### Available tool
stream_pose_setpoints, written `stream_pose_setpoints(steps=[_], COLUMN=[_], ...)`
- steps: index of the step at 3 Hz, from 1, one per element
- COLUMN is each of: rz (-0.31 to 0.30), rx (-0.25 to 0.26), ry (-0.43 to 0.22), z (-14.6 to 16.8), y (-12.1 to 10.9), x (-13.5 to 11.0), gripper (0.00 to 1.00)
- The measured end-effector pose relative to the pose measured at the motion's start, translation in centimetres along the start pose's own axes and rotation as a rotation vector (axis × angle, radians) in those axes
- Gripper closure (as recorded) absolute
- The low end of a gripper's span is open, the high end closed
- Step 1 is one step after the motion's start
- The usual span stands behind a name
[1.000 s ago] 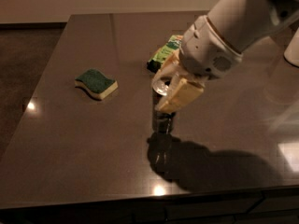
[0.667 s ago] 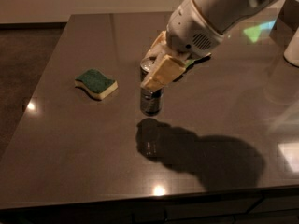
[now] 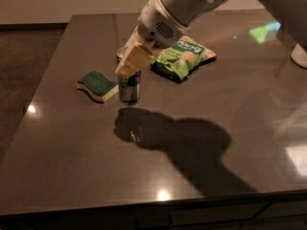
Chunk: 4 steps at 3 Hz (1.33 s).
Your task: Move redbull can near sponge
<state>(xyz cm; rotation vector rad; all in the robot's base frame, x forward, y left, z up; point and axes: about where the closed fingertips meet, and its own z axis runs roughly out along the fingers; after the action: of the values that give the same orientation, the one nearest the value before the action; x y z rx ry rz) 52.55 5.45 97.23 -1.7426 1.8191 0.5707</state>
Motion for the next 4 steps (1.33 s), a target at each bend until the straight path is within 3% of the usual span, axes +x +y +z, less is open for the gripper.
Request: stream_pose_setpoints(steps=[2,3,4], rz=[-0.023,-0.042,-0.087], rx=[0.016,0.021,0.027], ry=[0.031,0.039,0.069], z=[4.6,5.6,6.2], y=[-1.4,-1.7,-1.9], x=[-0.3,-0.5,-0.7], gripper=[0.97,0.74,0.43])
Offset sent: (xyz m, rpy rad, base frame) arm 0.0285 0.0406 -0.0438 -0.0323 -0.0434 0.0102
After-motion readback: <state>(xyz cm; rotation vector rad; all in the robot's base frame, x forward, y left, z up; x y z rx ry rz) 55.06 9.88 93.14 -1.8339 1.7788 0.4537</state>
